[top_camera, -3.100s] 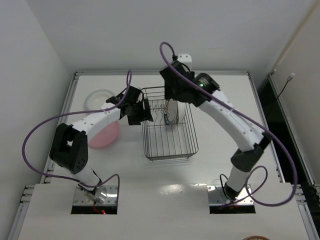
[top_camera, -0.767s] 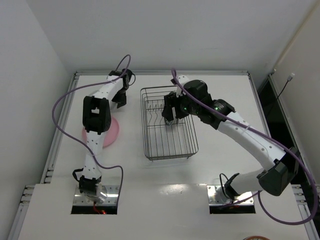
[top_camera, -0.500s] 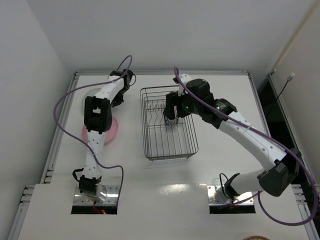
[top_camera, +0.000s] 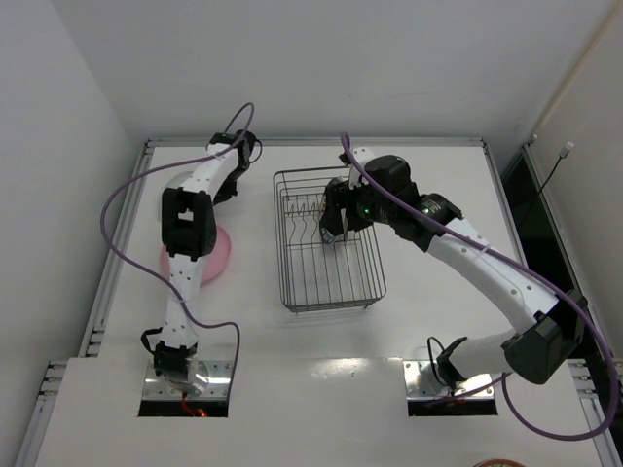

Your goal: Load the plates into the dish rack

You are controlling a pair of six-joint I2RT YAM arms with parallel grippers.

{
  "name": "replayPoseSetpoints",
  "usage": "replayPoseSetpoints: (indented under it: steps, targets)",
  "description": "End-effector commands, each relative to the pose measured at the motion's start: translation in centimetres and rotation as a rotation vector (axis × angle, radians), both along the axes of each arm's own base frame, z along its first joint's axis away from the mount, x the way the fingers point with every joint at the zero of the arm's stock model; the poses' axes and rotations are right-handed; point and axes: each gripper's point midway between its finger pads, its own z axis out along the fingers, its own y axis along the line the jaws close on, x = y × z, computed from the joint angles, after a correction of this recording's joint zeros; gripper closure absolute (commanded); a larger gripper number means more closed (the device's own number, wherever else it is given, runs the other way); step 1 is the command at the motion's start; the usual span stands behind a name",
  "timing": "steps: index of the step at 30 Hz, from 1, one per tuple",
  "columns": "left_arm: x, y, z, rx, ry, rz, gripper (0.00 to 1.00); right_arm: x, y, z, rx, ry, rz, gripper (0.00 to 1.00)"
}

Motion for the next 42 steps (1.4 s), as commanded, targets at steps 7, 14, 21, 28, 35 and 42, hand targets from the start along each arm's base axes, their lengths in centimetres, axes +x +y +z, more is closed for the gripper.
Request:
replayPoseSetpoints:
  steps: [7,14,21,28,35,42]
  targets:
    - [3.0,-5.9,10.4,-0.397,-0.332,-0.036,1.00,0.2,0.0,1.5,0.051,-0.029,-0.007,0.33]
    - [2.9,-7.6,15.3,-0.465,-0.445,-0.083,1.00,-0.1,-0.1,1.5,0.056,-0.024,-0.012,0.33]
    - [2.0,-9.6,21.2,-0.603,-0.577,-0.148,1.00,-0.3,-1.7,1.3,0.019,-0.022,-0.074,0.33]
    - [0.0,-11.0,27.9,-0.722,-0.715,-0.209,1.00,-0.1,-4.0,0.9,-0.029,-0.025,-0.152,0.33]
    - [-3.4,-18.1,31.7,-1.022,-0.705,-0.380,1.00,-0.9,-9.2,-3.8,-0.120,0.049,-0.334,0.35]
    - [-7.2,-26.2,30.8,-1.200,-0.632,-0.475,1.00,-1.8,-11.5,-5.7,-0.108,0.080,-0.373,0.36]
